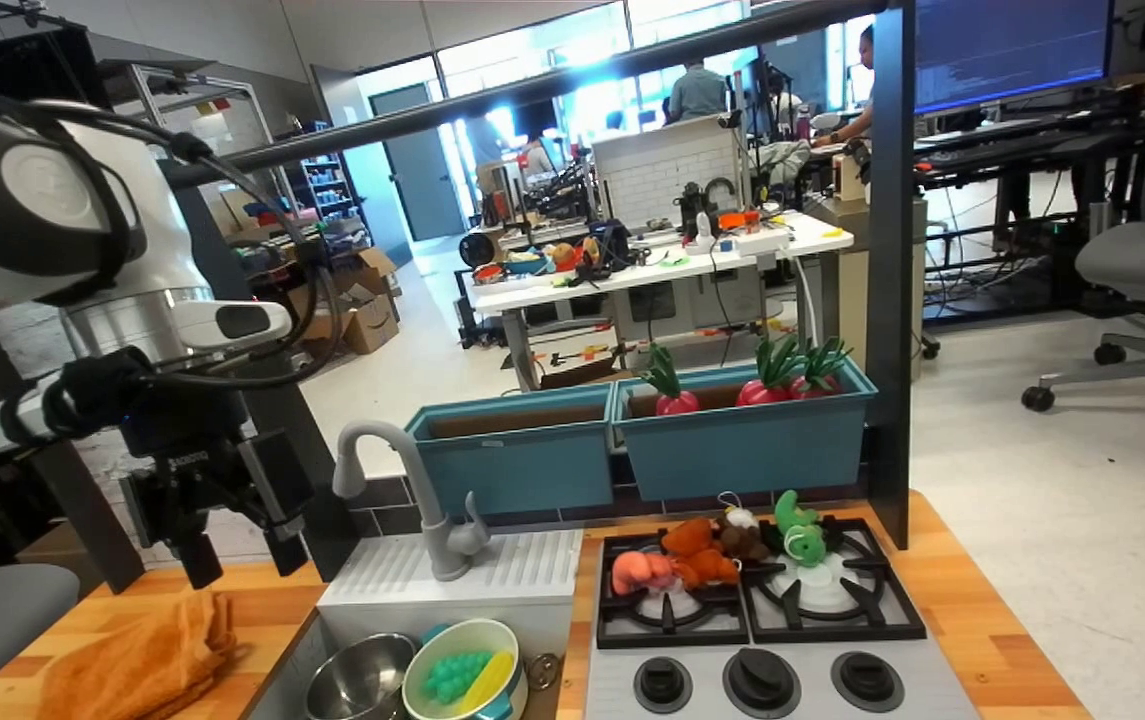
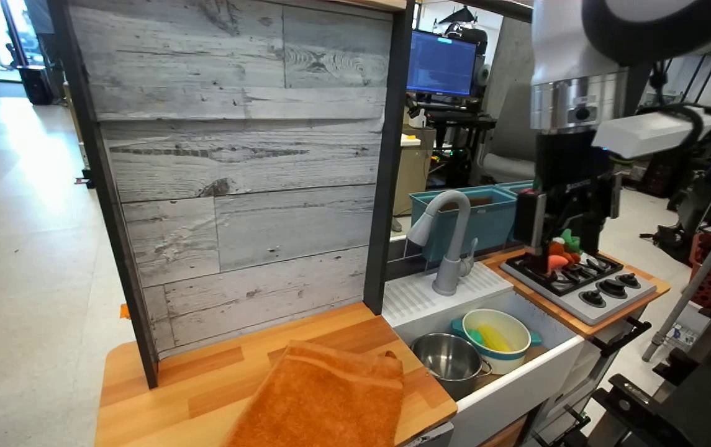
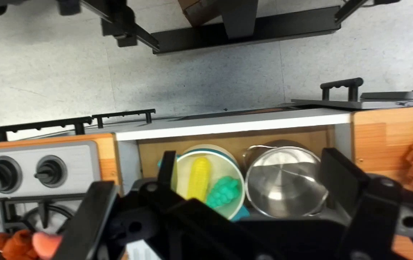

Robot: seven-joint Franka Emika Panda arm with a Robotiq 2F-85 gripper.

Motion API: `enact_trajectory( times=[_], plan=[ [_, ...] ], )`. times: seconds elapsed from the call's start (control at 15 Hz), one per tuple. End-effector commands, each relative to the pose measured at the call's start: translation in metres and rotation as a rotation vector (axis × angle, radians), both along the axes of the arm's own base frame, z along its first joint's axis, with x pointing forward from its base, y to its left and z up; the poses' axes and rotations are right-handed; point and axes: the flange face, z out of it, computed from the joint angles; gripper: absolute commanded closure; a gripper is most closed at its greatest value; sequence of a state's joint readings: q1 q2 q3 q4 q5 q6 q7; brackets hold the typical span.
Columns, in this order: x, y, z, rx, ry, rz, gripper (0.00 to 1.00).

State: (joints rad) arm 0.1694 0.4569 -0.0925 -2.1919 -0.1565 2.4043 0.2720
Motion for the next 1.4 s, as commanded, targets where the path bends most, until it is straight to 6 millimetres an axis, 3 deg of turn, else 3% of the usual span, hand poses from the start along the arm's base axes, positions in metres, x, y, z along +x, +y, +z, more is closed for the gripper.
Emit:
enact_trajectory(
  times=[0.0, 0.2, 0.33, 0.4, 0.47, 0.67, 0.8, 0.93, 1.33],
  plan=[
    [0.027, 0.086, -0.025, -0.035, -0.013, 0.051, 0.00],
    [0.048, 0.149, -0.058, -0.113, -0.044, 0.065, 0.00],
    [0.054, 0.175, -0.083, -0.141, -0.019, 0.060, 0.00],
    [0.059, 0.183, -0.092, -0.094, 0.031, 0.080, 0.00],
    [0.038, 0.177, -0.074, -0.098, -0.013, 0.075, 0.00],
    [0.050, 0.186, -0.099, -0.107, 0.010, 0.082, 0.00],
    [0.052, 0.180, -0.099, -0.103, -0.004, 0.062, 0.00],
    [0.050, 0.189, -0.099, -0.090, -0.005, 0.094, 0.00],
    [0.045, 0.267, -0.112, -0.012, -0.025, 0.206, 0.00]
  ],
)
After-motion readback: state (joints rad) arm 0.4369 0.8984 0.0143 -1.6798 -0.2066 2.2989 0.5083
